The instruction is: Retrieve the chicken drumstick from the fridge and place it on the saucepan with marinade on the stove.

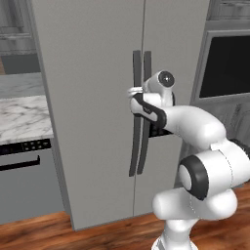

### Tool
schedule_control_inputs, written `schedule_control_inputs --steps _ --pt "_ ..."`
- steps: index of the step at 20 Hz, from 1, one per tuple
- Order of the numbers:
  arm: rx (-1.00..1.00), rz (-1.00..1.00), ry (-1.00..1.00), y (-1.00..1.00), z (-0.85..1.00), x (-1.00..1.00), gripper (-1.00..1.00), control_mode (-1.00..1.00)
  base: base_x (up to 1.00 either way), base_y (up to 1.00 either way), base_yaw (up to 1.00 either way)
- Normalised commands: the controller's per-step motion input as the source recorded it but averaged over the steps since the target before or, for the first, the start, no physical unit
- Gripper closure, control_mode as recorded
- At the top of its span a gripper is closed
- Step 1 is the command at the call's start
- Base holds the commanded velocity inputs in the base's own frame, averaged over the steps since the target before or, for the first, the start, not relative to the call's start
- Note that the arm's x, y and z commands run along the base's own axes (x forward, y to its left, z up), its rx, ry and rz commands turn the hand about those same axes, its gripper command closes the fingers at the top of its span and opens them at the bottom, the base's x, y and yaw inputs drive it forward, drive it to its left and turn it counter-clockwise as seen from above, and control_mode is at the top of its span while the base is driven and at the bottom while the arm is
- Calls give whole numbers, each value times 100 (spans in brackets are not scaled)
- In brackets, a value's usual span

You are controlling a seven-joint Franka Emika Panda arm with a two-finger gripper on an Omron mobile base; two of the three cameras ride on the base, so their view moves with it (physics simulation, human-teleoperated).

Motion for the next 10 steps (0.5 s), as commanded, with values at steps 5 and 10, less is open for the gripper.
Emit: schedule_control_inputs --steps 5,10 --pt "0 0 0 0 0 36 -100 -100 0 0 0" --pt "0 0 0 -1 0 33 -100 -100 0 0 0"
